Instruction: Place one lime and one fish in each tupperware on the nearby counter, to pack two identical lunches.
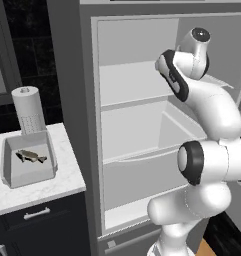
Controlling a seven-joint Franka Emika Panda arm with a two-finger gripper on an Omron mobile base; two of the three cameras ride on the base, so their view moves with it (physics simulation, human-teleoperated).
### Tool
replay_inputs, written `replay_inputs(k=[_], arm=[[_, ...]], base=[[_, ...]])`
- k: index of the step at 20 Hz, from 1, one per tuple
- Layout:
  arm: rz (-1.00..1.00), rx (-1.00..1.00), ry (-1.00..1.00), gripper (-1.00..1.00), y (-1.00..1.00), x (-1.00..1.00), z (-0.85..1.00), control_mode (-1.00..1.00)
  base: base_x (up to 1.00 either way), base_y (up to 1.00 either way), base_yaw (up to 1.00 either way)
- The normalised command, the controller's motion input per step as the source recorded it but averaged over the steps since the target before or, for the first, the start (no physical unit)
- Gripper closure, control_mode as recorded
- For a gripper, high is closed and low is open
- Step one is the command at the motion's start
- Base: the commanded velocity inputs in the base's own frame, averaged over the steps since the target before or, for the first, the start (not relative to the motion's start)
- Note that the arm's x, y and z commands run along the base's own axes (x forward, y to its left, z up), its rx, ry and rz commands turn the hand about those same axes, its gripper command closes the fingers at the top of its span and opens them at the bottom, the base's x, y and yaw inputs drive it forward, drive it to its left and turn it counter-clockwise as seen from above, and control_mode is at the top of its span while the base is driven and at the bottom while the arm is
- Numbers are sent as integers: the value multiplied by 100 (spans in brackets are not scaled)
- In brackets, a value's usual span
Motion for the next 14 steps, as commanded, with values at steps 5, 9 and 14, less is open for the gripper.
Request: replay_inputs(k=[5,9,14], arm=[[0,0,0,-100,-7,11,-22,-100],[0,0,4,100,4,17,-43,-100],[0,0,-1,100,0,8,-25,-100]], base=[[0,0,0],[0,0,0],[0,0,0]])
